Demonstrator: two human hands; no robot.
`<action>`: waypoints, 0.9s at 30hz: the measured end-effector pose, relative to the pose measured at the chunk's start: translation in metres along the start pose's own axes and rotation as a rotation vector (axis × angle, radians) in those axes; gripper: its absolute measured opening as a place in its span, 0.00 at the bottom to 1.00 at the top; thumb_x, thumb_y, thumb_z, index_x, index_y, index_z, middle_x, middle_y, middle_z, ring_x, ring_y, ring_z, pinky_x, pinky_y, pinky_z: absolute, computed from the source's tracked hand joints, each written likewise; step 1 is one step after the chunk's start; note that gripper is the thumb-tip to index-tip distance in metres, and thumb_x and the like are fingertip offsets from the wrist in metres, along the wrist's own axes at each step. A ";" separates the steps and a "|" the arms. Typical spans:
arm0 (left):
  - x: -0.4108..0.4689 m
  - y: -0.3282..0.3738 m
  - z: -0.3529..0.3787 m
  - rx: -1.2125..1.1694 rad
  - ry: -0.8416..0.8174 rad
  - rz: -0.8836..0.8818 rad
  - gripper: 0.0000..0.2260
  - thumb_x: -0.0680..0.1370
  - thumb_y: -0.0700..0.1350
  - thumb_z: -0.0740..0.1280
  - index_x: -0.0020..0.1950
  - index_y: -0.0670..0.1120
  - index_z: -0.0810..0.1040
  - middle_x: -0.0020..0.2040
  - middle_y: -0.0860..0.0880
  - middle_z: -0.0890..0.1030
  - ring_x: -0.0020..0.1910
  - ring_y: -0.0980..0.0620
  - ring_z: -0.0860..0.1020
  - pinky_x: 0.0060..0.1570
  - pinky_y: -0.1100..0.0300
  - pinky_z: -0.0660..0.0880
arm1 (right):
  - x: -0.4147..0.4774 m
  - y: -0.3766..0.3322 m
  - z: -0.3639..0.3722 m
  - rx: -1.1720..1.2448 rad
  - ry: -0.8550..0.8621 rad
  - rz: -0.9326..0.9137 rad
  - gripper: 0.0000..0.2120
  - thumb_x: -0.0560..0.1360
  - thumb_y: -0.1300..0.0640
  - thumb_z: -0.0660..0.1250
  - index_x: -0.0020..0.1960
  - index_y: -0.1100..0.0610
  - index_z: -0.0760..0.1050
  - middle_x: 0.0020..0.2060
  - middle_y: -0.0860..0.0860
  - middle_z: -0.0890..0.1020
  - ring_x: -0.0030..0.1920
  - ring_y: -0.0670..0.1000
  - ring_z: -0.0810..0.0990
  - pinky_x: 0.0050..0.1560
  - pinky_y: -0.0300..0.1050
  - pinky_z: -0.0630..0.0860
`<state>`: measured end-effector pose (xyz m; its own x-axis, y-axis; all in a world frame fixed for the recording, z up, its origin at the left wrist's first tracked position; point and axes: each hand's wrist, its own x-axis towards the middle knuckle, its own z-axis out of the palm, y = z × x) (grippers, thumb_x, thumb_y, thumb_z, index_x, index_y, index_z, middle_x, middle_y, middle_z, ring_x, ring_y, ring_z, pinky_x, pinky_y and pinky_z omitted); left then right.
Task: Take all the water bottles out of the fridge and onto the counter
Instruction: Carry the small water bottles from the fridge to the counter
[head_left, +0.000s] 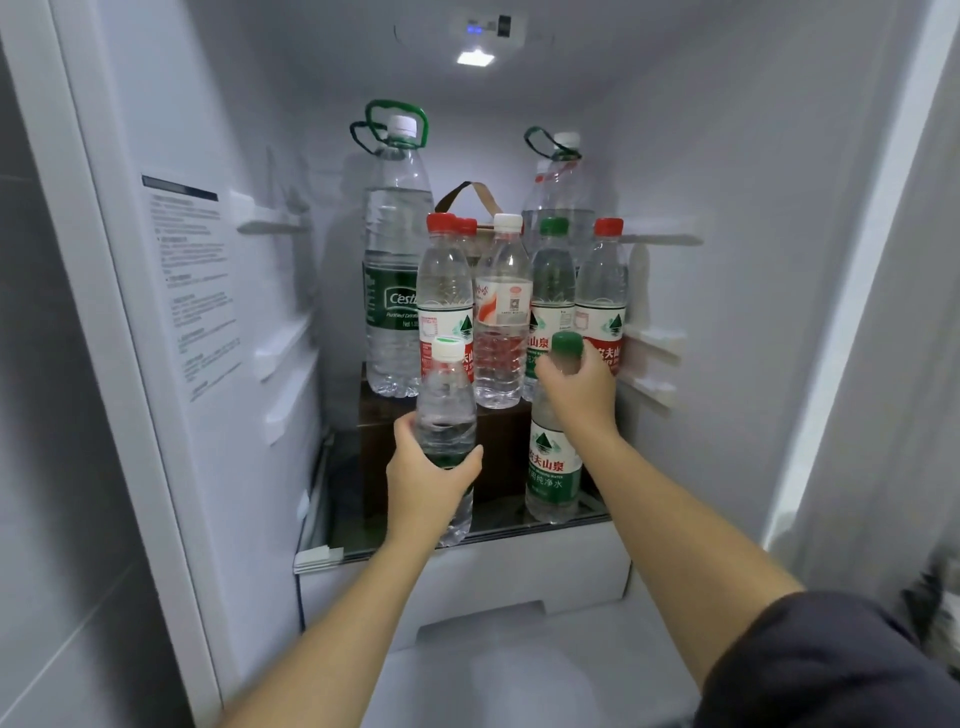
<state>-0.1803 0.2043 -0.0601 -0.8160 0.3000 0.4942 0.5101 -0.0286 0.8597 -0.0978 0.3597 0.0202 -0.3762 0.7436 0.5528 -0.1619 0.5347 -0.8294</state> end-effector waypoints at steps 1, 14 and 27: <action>-0.001 -0.003 0.001 -0.011 -0.002 -0.002 0.28 0.67 0.49 0.79 0.59 0.59 0.65 0.47 0.63 0.77 0.43 0.73 0.76 0.36 0.80 0.70 | -0.003 0.004 -0.001 0.027 -0.004 0.010 0.06 0.72 0.55 0.69 0.45 0.45 0.75 0.40 0.41 0.81 0.42 0.40 0.79 0.44 0.40 0.74; -0.003 -0.025 0.006 -0.112 -0.025 0.006 0.29 0.64 0.50 0.79 0.59 0.59 0.68 0.43 0.63 0.80 0.44 0.73 0.77 0.36 0.81 0.69 | -0.056 0.078 -0.003 -0.006 -0.024 0.178 0.32 0.64 0.51 0.80 0.61 0.43 0.67 0.50 0.37 0.78 0.52 0.37 0.78 0.50 0.36 0.73; -0.039 0.002 -0.008 -0.077 -0.126 -0.021 0.21 0.66 0.48 0.79 0.47 0.63 0.70 0.41 0.65 0.79 0.42 0.72 0.77 0.37 0.75 0.70 | -0.112 0.023 -0.046 0.011 -0.023 0.054 0.27 0.65 0.57 0.79 0.56 0.40 0.70 0.49 0.40 0.81 0.50 0.37 0.80 0.49 0.32 0.77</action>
<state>-0.1497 0.1848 -0.0767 -0.7832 0.4183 0.4600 0.4669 -0.0928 0.8794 -0.0176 0.3069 -0.0574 -0.4054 0.7615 0.5057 -0.1512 0.4897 -0.8587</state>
